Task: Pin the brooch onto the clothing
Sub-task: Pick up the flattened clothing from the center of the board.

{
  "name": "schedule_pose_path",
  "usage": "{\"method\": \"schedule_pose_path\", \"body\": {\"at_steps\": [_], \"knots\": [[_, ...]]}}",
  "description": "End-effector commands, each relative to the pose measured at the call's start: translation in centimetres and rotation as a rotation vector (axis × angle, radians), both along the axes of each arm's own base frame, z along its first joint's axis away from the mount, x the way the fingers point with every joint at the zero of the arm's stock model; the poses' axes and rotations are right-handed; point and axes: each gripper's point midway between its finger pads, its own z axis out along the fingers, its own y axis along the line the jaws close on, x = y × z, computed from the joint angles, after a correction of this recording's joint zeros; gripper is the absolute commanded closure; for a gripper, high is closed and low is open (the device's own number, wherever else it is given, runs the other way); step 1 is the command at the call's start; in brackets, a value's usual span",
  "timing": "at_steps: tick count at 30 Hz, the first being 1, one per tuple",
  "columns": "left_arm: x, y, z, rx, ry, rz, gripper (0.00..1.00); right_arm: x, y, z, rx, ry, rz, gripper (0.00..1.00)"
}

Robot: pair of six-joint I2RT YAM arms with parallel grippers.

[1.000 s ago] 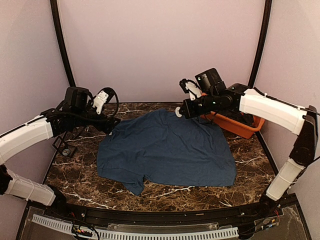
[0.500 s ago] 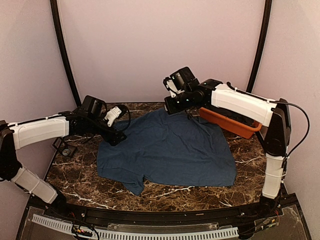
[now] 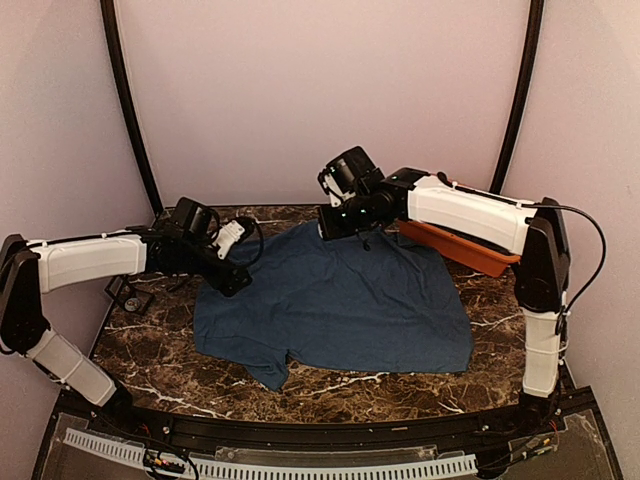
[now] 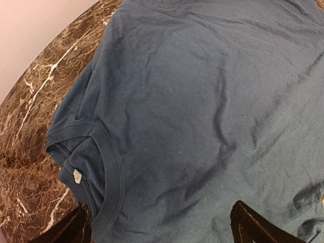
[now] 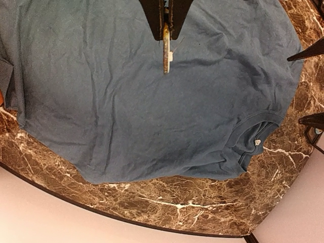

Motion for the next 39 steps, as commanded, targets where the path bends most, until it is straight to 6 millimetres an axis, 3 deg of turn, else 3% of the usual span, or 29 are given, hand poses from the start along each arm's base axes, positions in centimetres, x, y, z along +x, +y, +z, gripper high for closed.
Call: {"method": "schedule_pose_path", "body": {"at_steps": [1, 6, 10, 17, 22, 29, 35, 39], "knots": [[1.8, 2.0, 2.1, -0.001, -0.047, 0.201, 0.05, -0.4, 0.1, 1.0, 0.078, 0.042, -0.101, 1.00], [2.1, 3.9, 2.8, -0.009, -0.096, 0.337, 0.05, 0.0, 1.1, 1.2, 0.095, 0.079, -0.134, 1.00], [2.2, 5.1, 2.7, 0.016, -0.118, 0.423, 0.07, -0.6, 2.4, 0.1, 0.075, 0.140, -0.126, 1.00], [1.4, 3.8, 4.0, 0.035, -0.178, 0.344, 0.05, -3.3, 4.9, -4.2, 0.073, 0.286, -0.067, 1.00], [-0.3, 1.5, 4.7, 0.010, -0.197, 0.122, 0.04, -4.4, 6.1, -5.3, 0.045, 0.301, 0.029, 1.00], [-3.1, -0.4, 2.2, 0.006, -0.127, -0.163, 0.04, -3.9, 5.9, -5.8, -0.002, 0.277, 0.044, 1.00], [-3.5, -0.7, -0.5, -0.019, -0.052, -0.272, 0.05, -2.4, 4.0, -5.6, 0.009, 0.249, -0.125, 1.00], [-3.6, -0.8, -2.6, -0.014, -0.012, -0.341, 0.15, -2.1, 3.5, -5.3, 0.065, 0.270, -0.147, 1.00]]}}
